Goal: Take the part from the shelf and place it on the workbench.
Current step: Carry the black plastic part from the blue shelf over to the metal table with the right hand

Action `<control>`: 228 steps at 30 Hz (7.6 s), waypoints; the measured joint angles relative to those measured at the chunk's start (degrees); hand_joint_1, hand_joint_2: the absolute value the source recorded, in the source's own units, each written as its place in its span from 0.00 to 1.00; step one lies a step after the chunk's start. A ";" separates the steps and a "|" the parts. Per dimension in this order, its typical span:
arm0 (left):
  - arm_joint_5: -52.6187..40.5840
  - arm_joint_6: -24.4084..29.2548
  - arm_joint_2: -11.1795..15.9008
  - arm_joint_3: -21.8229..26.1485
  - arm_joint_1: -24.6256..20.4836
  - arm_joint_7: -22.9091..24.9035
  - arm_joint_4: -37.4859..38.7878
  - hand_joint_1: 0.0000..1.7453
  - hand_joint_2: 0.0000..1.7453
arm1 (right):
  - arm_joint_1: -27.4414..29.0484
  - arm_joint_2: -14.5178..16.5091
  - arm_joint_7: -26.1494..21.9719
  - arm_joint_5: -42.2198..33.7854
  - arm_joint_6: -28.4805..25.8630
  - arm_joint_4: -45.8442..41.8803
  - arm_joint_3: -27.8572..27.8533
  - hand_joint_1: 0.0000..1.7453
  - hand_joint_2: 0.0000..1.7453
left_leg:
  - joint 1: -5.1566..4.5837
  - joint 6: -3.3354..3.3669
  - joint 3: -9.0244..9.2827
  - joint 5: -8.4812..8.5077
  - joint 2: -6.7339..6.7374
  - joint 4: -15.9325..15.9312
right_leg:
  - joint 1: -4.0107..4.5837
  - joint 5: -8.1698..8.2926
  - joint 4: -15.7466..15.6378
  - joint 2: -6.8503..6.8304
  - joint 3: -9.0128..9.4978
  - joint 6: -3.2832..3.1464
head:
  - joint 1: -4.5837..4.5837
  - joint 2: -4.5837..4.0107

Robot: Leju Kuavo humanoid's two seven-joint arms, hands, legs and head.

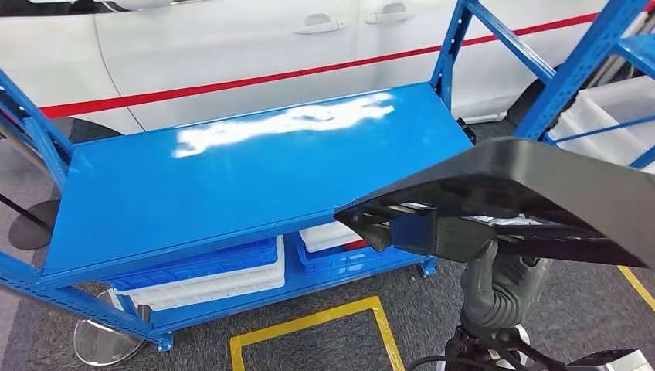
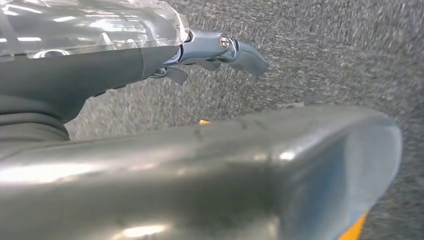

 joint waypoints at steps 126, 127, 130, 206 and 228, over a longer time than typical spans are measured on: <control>-3.83 -2.28 -0.68 -0.38 0.78 2.26 -0.04 0.00 0.00 | 20.62 4.83 -6.39 10.70 -10.80 -17.59 -7.43 1.00 1.00 | -0.32 -0.33 -1.01 -0.12 3.66 1.05 | 0.09 -1.79 4.26 -1.03 0.11 0.04 | 0.79 0.00; -3.83 -2.34 -0.69 -0.38 0.73 2.20 -0.04 0.00 0.00 | 20.62 4.71 -6.38 10.77 -10.95 -17.59 -7.33 1.00 1.00 | -0.32 -0.45 -0.81 -0.28 4.36 1.05 | 0.10 0.17 0.50 -1.82 2.22 -0.02 | 0.78 0.00; -3.83 -2.37 -0.72 -0.39 0.65 2.11 -0.04 0.00 0.00 | 20.58 4.46 -6.38 10.87 -11.03 -17.59 -6.99 1.00 1.00 | -0.62 -1.21 -0.12 -0.90 6.05 1.04 | 0.73 2.99 -8.70 -4.81 7.29 -1.09 | 0.76 0.00; -5.29 -4.11 -0.92 0.25 0.53 -1.77 -0.11 0.00 0.00 | 19.88 3.33 -6.93 12.71 -11.65 -16.20 -2.62 1.00 1.00 | 0.37 -2.83 -2.66 -0.64 -3.62 3.77 | 0.20 2.94 -8.67 5.75 6.92 -2.83 | 0.62 0.00; -3.83 -5.63 -0.61 -1.12 0.75 -2.95 -0.94 0.00 0.00 | 17.64 5.15 -3.50 23.06 -20.14 -10.14 -4.84 1.00 1.00 | 0.30 -3.52 -2.25 -4.85 0.90 7.00 | 0.15 1.58 -9.95 -1.02 9.03 -3.50 | 0.60 0.00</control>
